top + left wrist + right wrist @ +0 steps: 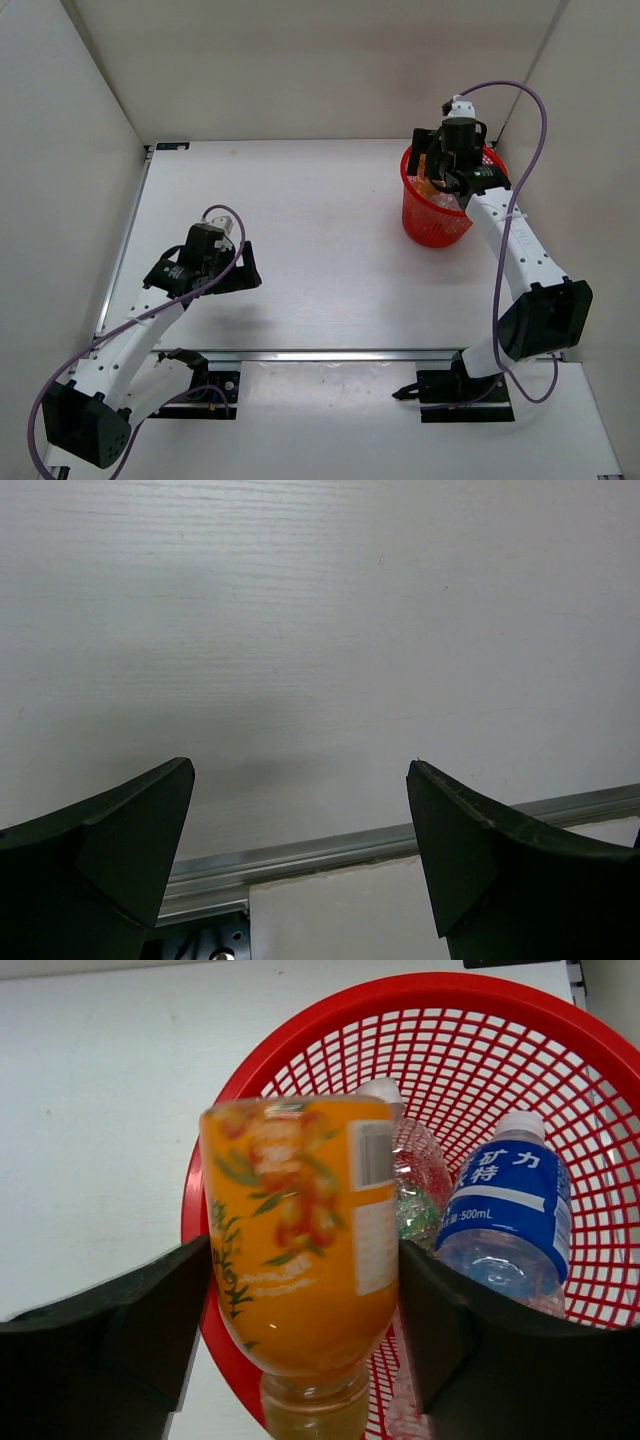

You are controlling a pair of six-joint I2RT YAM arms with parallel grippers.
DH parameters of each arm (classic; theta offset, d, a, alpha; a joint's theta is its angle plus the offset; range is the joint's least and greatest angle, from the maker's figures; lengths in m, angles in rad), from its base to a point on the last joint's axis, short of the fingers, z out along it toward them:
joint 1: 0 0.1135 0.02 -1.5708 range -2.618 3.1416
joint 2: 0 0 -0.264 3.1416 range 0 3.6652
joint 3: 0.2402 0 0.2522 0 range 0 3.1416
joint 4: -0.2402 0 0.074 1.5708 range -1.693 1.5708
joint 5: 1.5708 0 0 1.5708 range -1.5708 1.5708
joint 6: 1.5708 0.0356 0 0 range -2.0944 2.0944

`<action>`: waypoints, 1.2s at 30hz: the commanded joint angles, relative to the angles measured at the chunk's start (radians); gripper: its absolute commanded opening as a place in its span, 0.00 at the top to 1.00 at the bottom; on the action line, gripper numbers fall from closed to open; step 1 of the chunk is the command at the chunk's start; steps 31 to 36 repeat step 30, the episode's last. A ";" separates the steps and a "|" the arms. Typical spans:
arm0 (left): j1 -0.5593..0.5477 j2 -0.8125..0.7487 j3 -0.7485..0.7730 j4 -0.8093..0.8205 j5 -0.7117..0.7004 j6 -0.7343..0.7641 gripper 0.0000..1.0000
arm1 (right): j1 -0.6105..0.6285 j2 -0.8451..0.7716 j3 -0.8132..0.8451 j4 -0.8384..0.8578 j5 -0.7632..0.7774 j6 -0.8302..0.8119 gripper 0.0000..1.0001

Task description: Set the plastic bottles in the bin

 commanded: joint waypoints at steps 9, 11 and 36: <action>0.072 0.053 0.138 -0.032 -0.079 0.054 0.01 | 0.020 -0.161 0.102 -0.077 0.220 -0.011 0.01; 0.078 0.068 0.156 -0.026 -0.061 0.057 0.01 | -0.050 -0.187 0.148 -0.266 0.213 0.044 0.01; 0.101 0.086 0.158 -0.004 -0.113 0.081 0.02 | -0.501 -0.574 -0.332 -0.565 0.133 0.110 0.01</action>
